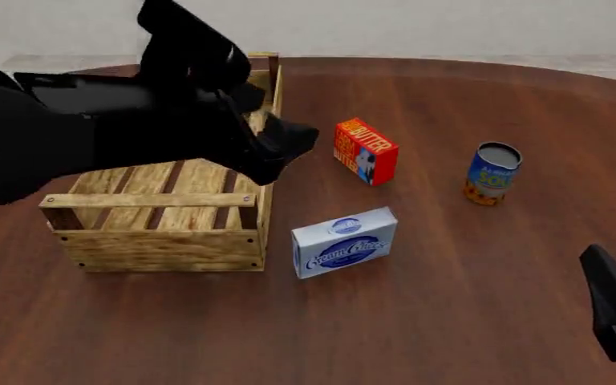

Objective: Pick up the cream cheese and put it in the tray.

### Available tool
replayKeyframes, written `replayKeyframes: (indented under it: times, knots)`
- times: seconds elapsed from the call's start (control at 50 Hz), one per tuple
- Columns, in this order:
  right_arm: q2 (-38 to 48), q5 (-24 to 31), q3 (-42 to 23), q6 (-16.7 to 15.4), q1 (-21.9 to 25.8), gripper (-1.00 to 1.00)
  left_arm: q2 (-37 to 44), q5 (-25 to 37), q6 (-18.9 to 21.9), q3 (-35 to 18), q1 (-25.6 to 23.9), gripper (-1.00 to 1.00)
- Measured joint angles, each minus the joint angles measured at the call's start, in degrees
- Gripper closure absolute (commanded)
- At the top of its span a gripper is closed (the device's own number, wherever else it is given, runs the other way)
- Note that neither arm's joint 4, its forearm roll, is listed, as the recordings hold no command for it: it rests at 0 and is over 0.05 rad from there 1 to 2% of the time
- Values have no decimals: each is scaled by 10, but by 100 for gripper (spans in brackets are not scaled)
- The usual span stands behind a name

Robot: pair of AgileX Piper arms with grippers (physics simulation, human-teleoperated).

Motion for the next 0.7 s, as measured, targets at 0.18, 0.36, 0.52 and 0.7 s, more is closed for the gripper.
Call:
replayKeyframes:
  times: [0.18, 0.36, 0.52, 0.7]
  knots:
    - [0, 0, 0, 0, 0, -100, 39, 16, 16, -22, -10, -100]
    - [0, 0, 0, 0, 0, -100, 70, 38, 33, -46, -18, -100]
    - [0, 0, 0, 0, 0, -100, 97, 61, 49, -70, -24, -100]
    - [0, 0, 0, 0, 0, -100, 127, 80, 61, -88, -29, -100]
